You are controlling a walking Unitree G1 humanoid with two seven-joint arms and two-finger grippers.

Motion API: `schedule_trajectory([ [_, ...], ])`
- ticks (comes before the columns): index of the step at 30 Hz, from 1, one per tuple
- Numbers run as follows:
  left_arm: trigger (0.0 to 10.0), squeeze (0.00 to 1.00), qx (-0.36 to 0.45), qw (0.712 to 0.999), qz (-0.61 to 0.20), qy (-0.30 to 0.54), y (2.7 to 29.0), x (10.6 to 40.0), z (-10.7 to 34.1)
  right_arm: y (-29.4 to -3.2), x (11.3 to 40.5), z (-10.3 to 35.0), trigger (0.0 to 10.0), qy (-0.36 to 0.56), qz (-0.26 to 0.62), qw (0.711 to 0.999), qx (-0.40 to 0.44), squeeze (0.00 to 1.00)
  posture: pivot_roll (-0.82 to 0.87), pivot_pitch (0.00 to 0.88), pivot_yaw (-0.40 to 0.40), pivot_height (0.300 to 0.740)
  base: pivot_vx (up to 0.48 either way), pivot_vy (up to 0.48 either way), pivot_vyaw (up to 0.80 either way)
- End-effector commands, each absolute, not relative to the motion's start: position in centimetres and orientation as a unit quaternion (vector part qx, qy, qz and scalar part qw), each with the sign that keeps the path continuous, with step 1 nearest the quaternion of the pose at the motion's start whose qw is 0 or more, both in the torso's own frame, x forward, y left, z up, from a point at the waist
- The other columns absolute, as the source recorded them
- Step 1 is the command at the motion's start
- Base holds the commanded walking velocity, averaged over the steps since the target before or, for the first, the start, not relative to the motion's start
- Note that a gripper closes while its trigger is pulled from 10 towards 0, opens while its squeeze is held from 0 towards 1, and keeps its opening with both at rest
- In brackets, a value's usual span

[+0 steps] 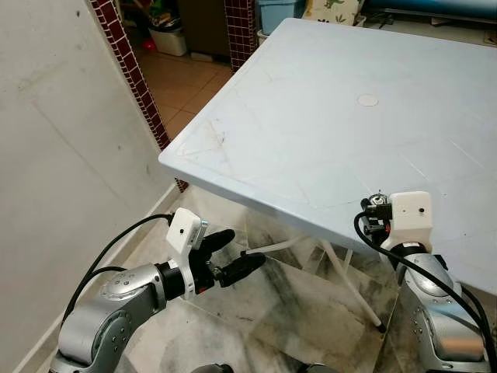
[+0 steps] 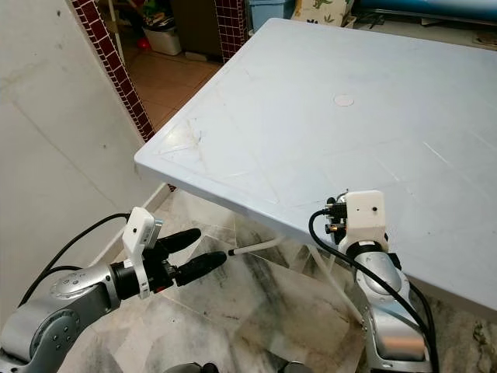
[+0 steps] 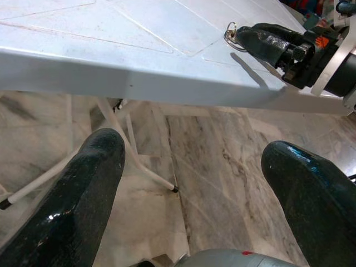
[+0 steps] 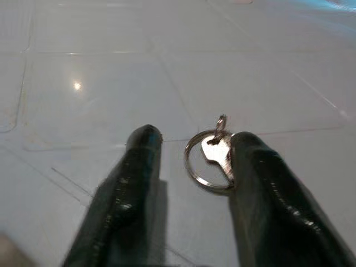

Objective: Hang keys on a hook

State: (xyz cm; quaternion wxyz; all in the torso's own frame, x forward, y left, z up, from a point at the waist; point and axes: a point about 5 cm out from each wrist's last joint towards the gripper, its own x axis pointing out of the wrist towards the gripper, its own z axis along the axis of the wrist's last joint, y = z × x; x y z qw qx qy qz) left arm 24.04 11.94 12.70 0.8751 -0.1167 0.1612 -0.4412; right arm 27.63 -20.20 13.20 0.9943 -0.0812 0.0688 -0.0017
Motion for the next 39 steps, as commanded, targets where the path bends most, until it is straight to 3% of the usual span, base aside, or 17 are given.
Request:
schedule_trajectory([
  [1,10.0,0.00,-0.112,0.879,-0.434,0.162,12.3,24.1,12.6,-20.0,27.6,12.6,10.0,0.079,0.010,0.994,-0.076,1.00,-0.02,0.127,0.101,0.740,0.000,0.000,0.00],
  [3,10.0,0.00,-0.112,0.880,-0.433,0.162,12.3,24.1,12.6,-19.9,27.6,12.5,10.0,0.079,0.018,0.994,-0.072,0.96,-0.02,0.127,0.101,0.740,0.000,0.000,0.00],
  [4,10.0,0.00,-0.112,0.880,-0.433,0.161,12.3,24.1,12.6,-19.7,27.9,12.4,10.0,0.073,0.035,0.995,-0.063,0.00,-0.01,0.123,0.101,0.740,0.000,0.000,0.00],
  [19,10.0,0.00,-0.108,0.880,-0.434,0.160,12.4,24.1,12.8,-21.0,30.2,12.6,10.0,0.066,0.020,0.996,-0.058,0.00,0.00,0.120,0.105,0.740,0.000,0.000,0.00],
  [20,10.0,0.00,-0.108,0.880,-0.434,0.161,12.5,24.1,12.8,-21.0,30.3,12.5,9.1,0.066,0.020,0.996,-0.056,0.00,0.00,0.122,0.106,0.740,0.000,0.000,0.00],
  [21,10.0,0.00,-0.107,0.880,-0.434,0.161,12.5,24.1,12.8,-21.1,30.3,12.3,3.6,0.069,0.018,0.996,-0.055,0.00,0.00,0.122,0.106,0.740,0.000,0.000,0.00],
  [22,10.0,0.00,-0.107,0.880,-0.434,0.161,12.5,24.1,12.8,-21.1,30.3,12.2,3.6,0.071,0.017,0.996,-0.054,0.00,0.00,0.122,0.106,0.740,0.000,0.000,0.00],
  [23,10.0,0.00,-0.107,0.880,-0.434,0.162,12.5,24.1,12.8,-21.2,30.3,11.9,0.0,0.080,0.013,0.996,-0.044,0.00,0.00,0.125,0.107,0.740,0.000,0.000,0.00],
  [39,10.0,0.00,-0.106,0.879,-0.435,0.163,12.4,24.1,12.8,-20.7,29.6,9.9,0.0,0.148,0.024,0.989,0.007,0.00,0.00,0.128,0.111,0.740,0.000,0.000,0.00],
])
